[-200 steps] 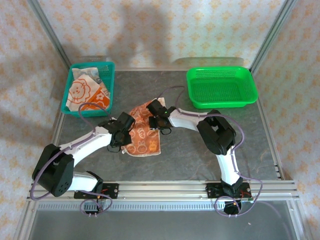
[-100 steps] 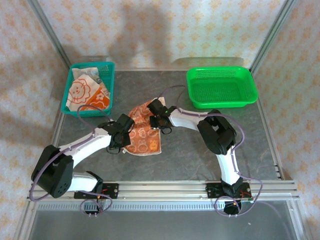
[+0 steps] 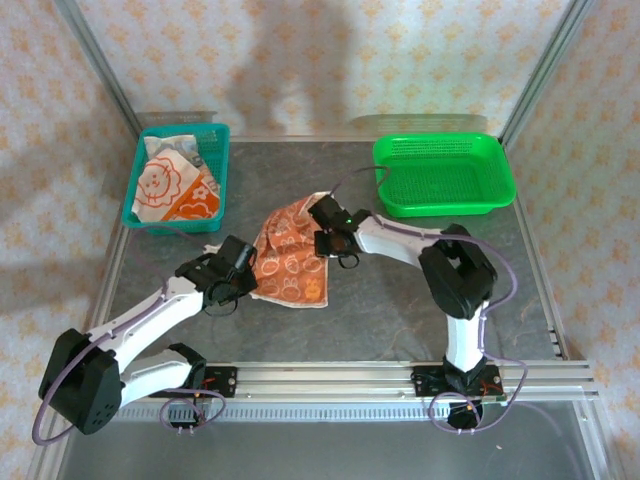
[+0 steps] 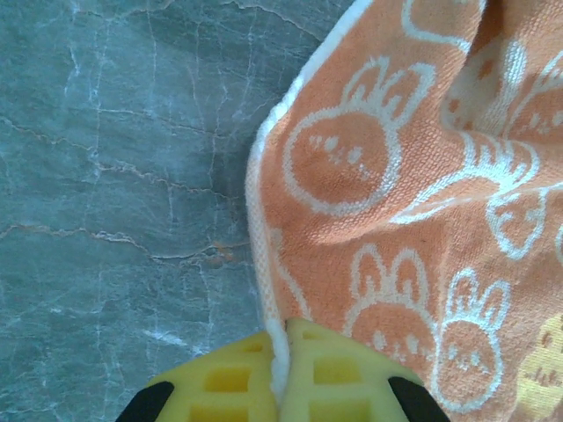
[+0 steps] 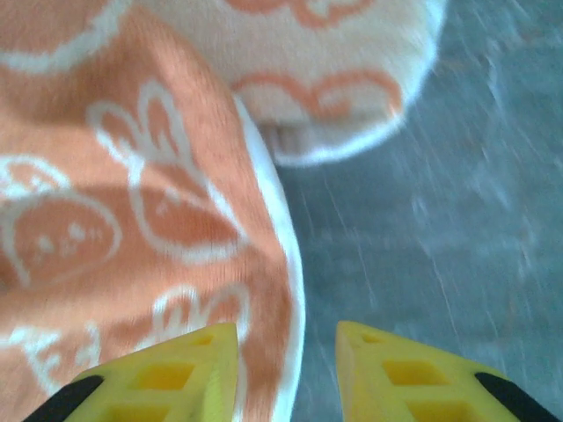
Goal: Fold and stack the towels
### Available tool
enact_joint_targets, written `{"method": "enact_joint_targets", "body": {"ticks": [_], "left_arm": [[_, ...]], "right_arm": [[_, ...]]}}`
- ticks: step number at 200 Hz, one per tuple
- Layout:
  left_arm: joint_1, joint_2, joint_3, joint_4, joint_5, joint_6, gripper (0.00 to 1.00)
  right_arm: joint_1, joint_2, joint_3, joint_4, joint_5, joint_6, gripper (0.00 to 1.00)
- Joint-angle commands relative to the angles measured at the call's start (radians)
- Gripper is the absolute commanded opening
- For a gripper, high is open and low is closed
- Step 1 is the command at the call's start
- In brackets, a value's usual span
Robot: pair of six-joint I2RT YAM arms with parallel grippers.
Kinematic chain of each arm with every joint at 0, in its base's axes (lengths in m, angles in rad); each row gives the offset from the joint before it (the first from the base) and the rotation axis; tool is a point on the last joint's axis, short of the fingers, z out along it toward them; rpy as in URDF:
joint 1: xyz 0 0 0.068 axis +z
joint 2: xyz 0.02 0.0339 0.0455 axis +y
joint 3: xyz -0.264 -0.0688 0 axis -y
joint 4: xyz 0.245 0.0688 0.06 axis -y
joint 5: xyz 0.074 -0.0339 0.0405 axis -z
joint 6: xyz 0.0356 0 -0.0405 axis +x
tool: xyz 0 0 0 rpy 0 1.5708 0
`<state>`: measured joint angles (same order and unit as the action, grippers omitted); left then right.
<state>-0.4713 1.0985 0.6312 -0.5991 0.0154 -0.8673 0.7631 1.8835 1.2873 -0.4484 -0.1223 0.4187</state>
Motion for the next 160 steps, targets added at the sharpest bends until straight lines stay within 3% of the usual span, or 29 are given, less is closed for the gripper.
{"method": "enact_joint_targets", "body": {"ticks": [1,60,160], "left_arm": [[-0.002,-0.025,-0.019,0.036,0.005,-0.030,0.00],[-0.002,-0.033,-0.050,0.058,0.051,-0.015,0.00],[-0.001,-0.046,-0.068,0.060,0.066,-0.004,0.00]], "right_arm": [[0.062,-0.098,-0.101,-0.028,0.030,0.139,0.35],[0.194,-0.207,-0.293,0.042,0.052,0.368,0.32],[0.278,-0.190,-0.343,0.061,0.072,0.447,0.30]]}}
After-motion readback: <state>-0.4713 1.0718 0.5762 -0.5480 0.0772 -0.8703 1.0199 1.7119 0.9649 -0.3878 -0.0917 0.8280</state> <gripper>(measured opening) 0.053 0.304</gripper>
